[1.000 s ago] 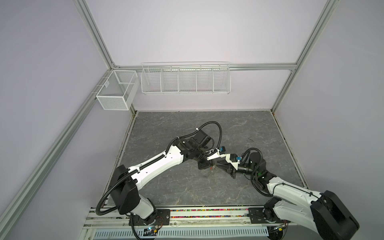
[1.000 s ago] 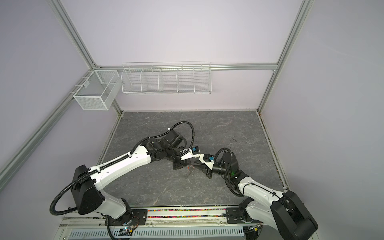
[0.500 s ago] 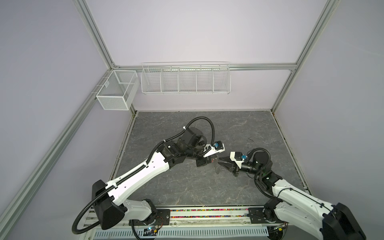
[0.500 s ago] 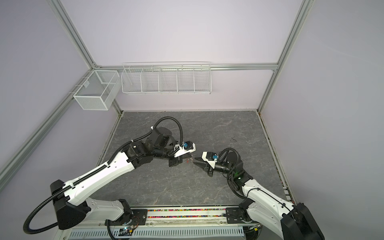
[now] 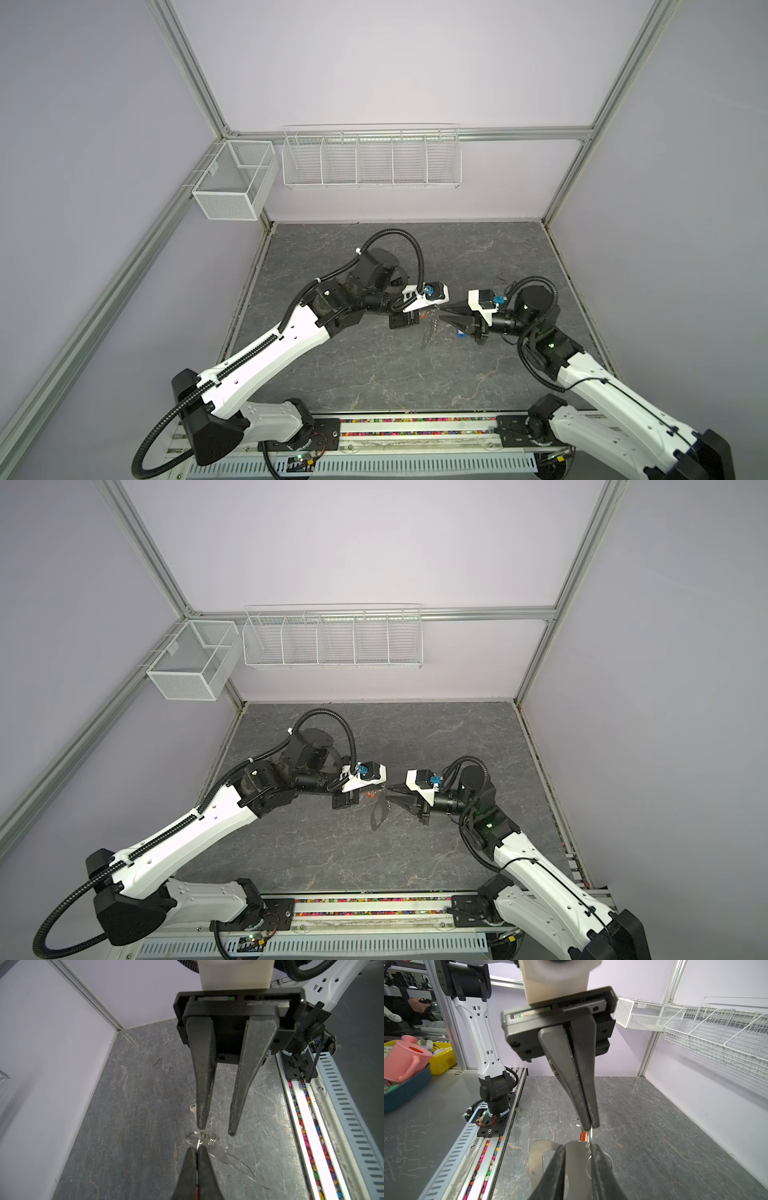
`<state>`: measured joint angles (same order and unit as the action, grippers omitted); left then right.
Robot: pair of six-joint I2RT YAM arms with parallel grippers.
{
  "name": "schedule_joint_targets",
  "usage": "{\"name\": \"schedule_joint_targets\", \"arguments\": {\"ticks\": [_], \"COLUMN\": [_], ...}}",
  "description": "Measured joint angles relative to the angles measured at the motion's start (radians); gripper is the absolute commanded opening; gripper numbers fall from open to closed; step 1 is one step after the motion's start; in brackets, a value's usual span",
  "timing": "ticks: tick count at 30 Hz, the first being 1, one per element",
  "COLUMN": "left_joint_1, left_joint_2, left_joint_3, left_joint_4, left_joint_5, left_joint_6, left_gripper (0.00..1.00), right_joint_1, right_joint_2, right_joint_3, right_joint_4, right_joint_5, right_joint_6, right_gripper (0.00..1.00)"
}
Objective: Put the keys on the keyring
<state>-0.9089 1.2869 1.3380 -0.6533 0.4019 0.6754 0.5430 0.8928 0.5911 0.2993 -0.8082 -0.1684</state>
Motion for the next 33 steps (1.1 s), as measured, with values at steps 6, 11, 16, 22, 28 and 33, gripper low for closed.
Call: {"name": "schedule_joint_targets", "arguments": {"ticks": [6, 11, 16, 22, 28, 33], "left_joint_1": [0.002, 0.005, 0.005, 0.005, 0.005, 0.005], "left_joint_2": [0.0, 0.0, 0.0, 0.0, 0.0, 0.008], "left_joint_3": [0.002, 0.006, 0.006, 0.006, 0.006, 0.007], "left_joint_4": [-0.003, -0.003, -0.003, -0.002, 0.0, 0.001], "left_joint_5": [0.011, 0.019, 0.034, 0.048, 0.048, 0.049], "left_joint_6": [0.008, 0.012, 0.015, 0.015, 0.015, 0.014], "left_gripper": [0.0, 0.0, 0.0, 0.0, 0.0, 0.0], "right_joint_1": [0.0, 0.0, 0.0, 0.0, 0.0, 0.0], "right_joint_2": [0.022, 0.023, 0.029, 0.035, 0.035, 0.035], "right_joint_3": [0.016, 0.02, 0.021, 0.021, 0.021, 0.021], "right_joint_4": [-0.027, -0.029, -0.029, -0.029, -0.026, -0.024], "right_joint_5": [0.0, 0.008, 0.027, 0.057, 0.059, 0.056], "right_joint_6": [0.012, 0.019, 0.027, 0.036, 0.042, 0.045], "right_gripper": [0.21, 0.21, 0.22, 0.23, 0.23, 0.23]}}
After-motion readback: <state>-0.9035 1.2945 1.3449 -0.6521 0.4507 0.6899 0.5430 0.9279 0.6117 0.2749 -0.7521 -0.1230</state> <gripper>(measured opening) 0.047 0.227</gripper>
